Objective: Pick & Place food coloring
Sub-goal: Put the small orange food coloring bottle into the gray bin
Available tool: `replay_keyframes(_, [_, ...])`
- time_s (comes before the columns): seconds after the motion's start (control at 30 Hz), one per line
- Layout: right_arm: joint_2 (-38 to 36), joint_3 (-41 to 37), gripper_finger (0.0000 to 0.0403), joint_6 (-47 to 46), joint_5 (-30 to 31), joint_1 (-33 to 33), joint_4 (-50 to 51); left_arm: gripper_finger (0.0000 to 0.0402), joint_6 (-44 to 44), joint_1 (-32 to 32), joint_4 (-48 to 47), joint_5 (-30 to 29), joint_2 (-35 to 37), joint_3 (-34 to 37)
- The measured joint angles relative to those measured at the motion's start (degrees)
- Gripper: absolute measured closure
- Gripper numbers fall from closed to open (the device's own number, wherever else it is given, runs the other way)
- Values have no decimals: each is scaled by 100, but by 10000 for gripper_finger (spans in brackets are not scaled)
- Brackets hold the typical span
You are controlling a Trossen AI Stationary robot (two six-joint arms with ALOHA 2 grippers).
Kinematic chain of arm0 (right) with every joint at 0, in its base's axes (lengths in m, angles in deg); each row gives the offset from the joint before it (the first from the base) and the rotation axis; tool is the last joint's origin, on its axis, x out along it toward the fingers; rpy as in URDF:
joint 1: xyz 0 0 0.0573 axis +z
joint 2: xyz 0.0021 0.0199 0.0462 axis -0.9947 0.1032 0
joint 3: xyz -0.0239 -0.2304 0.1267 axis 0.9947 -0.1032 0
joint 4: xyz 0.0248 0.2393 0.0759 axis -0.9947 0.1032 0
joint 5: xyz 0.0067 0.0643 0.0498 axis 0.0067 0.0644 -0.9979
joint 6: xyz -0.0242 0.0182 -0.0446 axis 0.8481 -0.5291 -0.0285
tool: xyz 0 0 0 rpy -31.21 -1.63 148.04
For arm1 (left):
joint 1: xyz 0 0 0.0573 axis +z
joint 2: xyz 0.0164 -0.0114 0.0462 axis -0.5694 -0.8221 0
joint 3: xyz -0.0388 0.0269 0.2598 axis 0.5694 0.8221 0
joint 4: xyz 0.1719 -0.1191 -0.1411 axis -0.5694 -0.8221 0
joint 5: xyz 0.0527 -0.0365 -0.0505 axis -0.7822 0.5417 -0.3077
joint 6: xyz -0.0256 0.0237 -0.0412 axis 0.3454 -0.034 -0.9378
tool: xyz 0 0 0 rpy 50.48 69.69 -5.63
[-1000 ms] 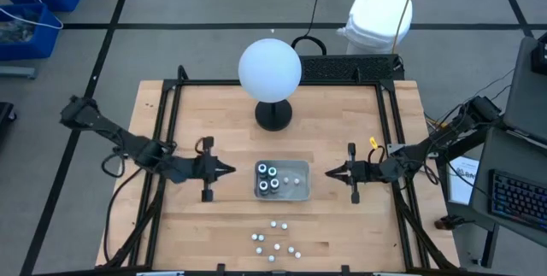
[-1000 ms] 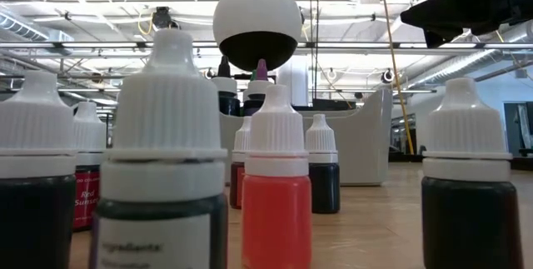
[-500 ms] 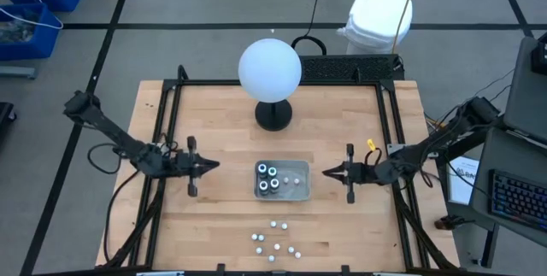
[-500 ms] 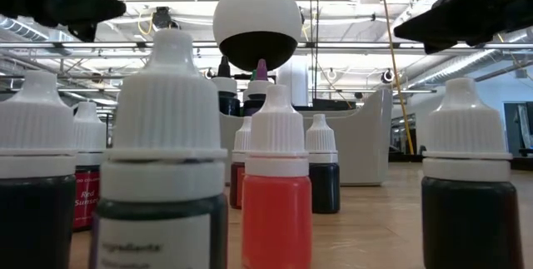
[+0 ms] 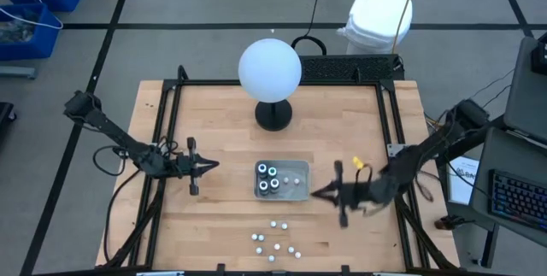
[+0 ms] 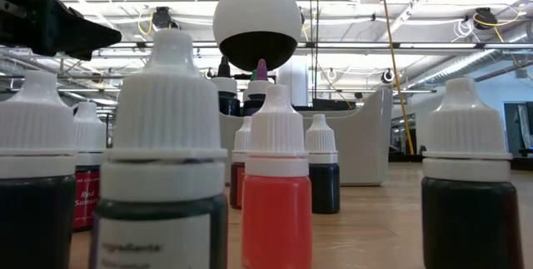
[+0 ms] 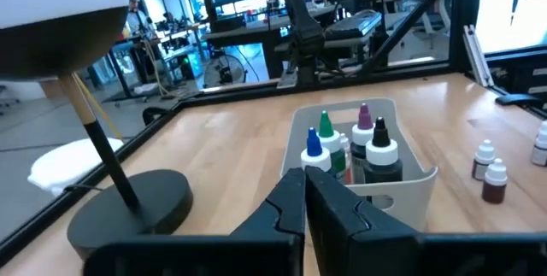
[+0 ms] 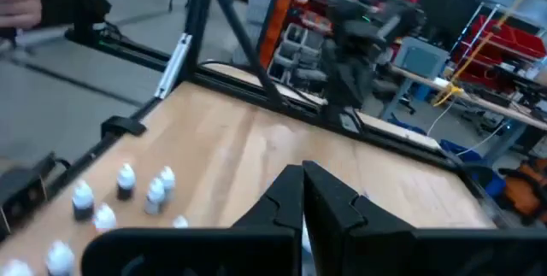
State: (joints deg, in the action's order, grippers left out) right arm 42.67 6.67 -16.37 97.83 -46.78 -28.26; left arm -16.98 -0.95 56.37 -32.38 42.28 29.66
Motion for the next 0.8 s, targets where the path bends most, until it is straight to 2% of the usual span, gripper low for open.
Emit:
replay_keyframes(0.17, [1311,2150,403,-345,617,473,1876,378,341,0,136,-4,-4,0])
replay_keyframes(0.27, [2019,2909,403,-750,801,715,2362,386,398,0,361,-4,-4,0])
replay_keyframes(0.5, [3245,3154,403,-920,808,1232,1528,398,65,0,633,4,-4,0])
replay_keyframes(0.8, [3923,3154,390,-2360,814,1536,1306,366,-28,0,629,10,-4,0])
